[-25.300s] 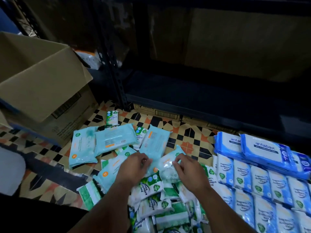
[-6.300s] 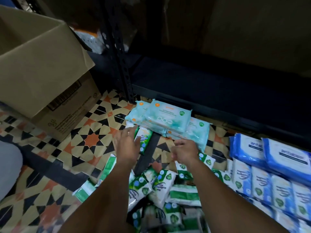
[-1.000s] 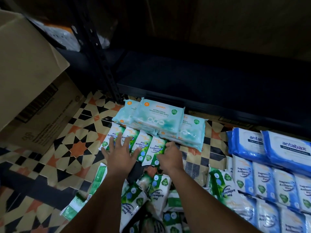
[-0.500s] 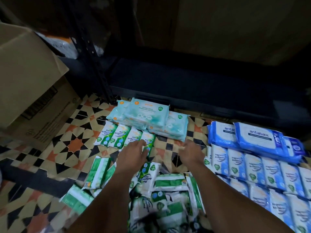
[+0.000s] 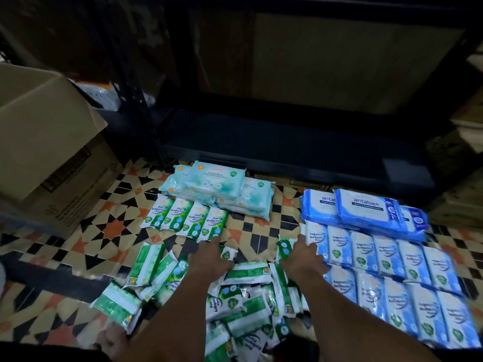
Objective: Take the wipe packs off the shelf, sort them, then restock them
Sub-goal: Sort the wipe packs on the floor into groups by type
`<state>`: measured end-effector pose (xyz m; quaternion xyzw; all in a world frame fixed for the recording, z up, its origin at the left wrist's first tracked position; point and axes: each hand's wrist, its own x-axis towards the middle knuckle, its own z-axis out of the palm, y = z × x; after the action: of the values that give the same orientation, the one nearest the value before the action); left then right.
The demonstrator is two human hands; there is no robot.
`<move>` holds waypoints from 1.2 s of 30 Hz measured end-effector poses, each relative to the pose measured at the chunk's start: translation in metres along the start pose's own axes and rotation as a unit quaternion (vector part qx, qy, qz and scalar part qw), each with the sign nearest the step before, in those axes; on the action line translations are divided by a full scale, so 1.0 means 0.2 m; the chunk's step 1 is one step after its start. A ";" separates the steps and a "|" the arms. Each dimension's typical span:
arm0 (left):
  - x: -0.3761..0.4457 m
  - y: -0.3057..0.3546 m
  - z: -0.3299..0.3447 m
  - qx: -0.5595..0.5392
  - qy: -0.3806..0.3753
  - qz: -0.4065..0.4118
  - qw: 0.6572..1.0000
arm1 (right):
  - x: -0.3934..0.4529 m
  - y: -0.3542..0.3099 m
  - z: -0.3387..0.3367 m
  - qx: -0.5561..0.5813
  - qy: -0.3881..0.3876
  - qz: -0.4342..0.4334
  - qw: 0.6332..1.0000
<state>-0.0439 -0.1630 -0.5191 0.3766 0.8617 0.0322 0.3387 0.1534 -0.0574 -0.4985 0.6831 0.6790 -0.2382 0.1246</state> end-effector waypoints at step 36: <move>0.03 0.05 -0.06 -0.670 0.178 -0.193 0.694 | 0.06 -0.13 -0.06 0.742 -0.097 0.052 0.662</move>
<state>-0.0485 -0.1500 -0.5105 -0.1379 0.7098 0.6014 0.3399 0.1288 -0.0407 -0.4905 0.5564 0.2252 -0.7210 -0.3462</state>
